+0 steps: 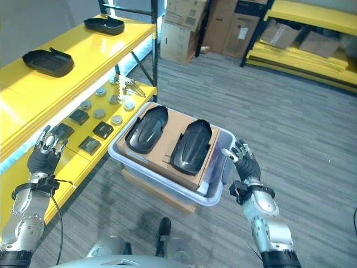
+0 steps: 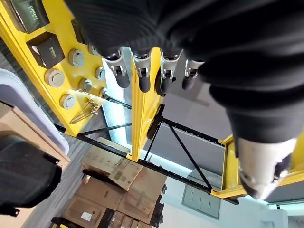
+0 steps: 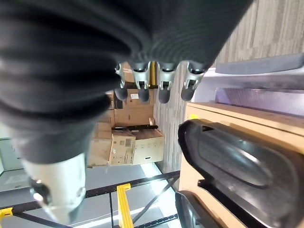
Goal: Move parts from the plastic box to the shelf.
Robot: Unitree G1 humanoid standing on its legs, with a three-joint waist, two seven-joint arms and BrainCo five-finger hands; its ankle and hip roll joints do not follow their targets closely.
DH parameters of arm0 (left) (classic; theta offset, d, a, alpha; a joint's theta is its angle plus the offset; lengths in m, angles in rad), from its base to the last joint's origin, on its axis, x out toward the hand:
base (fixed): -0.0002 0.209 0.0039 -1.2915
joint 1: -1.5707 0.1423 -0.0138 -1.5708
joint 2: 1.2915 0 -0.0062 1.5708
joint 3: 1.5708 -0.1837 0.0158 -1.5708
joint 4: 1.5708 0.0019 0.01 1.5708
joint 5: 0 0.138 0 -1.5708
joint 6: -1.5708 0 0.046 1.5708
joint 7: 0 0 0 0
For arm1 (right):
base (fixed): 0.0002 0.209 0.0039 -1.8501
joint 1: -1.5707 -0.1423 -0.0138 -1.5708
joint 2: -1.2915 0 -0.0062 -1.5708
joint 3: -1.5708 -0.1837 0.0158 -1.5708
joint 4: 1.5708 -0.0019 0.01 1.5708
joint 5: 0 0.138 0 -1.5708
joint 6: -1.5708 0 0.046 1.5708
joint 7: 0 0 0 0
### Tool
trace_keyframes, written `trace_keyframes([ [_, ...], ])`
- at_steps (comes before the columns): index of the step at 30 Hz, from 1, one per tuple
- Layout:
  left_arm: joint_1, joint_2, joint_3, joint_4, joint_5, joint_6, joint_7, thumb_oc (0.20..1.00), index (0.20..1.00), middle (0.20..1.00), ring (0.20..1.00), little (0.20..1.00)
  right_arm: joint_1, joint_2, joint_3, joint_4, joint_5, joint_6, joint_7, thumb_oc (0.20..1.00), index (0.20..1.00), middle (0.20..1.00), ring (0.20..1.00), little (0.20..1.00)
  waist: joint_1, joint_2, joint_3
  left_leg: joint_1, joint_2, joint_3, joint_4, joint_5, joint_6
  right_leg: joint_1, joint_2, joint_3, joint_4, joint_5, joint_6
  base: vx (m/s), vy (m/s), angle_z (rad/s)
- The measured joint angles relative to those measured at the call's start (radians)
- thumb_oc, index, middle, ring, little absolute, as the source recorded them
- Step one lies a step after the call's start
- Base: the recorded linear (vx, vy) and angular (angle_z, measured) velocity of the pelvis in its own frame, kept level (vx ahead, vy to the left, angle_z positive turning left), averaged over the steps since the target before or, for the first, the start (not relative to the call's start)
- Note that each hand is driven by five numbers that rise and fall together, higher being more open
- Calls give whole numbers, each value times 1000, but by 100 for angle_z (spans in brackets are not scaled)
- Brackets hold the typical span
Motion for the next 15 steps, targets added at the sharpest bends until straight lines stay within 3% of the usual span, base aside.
trace_keyframes([
  [1, -4, 2, -14, 36, 8, 2, -18, 1000, 1000, 1000, 1000, 1000, -14, 32, -3, 5, 0, -18, -1, 1000, 1000, 1000, 1000, 1000, -18, 5, -2, -5, 40, 42, -299, 47, -48, 44, -3, -6, -63, -37, 53, 130, 146, 38],
  [2, -17, 1, -33, 53, 8, 4, -22, 1000, 1000, 1000, 1000, 1000, -6, 50, -12, 12, 0, -21, -5, 1000, 1000, 1000, 1000, 1000, -33, 6, 2, 5, 41, 49, -461, 112, -72, 72, -11, -42, -92, -70, 69, 89, 149, 27],
  [3, -26, 8, -45, 53, 7, 4, -27, 1000, 1000, 1000, 1000, 1000, -6, 48, -4, 15, 0, -20, -7, 1000, 1000, 1000, 1000, 1000, -33, 15, 15, 3, 60, 43, -539, 180, -84, 64, -17, -67, -67, -60, 59, 57, 139, -4],
  [4, -27, 20, -44, 53, 7, 4, -33, 1000, 1000, 1000, 1000, 1000, -9, 44, 8, 14, -1, -17, -7, 1000, 1000, 1000, 1000, 1000, -28, 19, 25, 6, 86, 47, -556, 222, -78, 69, -19, -70, -54, -3, 46, 86, 218, -46],
  [5, -27, 14, -50, 70, 8, 7, -36, 1000, 1000, 1000, 1000, 1000, 16, 45, 17, 3, -3, -16, -20, 1000, 1000, 1000, 1000, 1000, -37, 45, 26, 32, 119, 44, -567, 240, -70, 89, -16, -93, -50, -21, 39, 67, 165, -52],
  [8, -43, 15, -49, 52, 8, 7, -48, 1000, 1000, 1000, 1000, 1000, 83, 40, 17, -55, -18, -30, -50, 1000, 1000, 1000, 1000, 1000, -63, 52, 23, 63, 32, 46, -525, 236, -70, 89, -75, -97, -54, -29, 68, 67, 128, -33],
  [11, -49, 14, -49, 41, 7, 9, -61, 1000, 1000, 1000, 1000, 1000, 145, 29, 15, -57, -67, -41, -90, 1000, 1000, 1000, 1000, 1000, -91, 109, -11, 153, 22, 34, -619, 239, -54, 88, -54, -120, -50, -12, 103, 83, 106, -7],
  [12, -51, 15, -41, 38, 7, 10, -61, 1000, 1000, 1000, 1000, 1000, 158, 25, 18, -60, -99, -44, -114, 1000, 1000, 1000, 1000, 1000, -91, 124, -18, 164, 14, 23, -653, 276, -7, 87, -56, -115, -37, -23, 132, 85, 105, 10],
  [15, -21, 31, -38, 31, 7, 13, -61, 1000, 1000, 1000, 1000, 1000, 158, 24, 2, -95, -140, -53, -158, 1000, 1000, 1000, 1000, 1000, -74, 101, -30, 171, -29, 24, -677, 277, 13, 68, -93, -93, -28, -21, 155, 49, 41, 14],
])
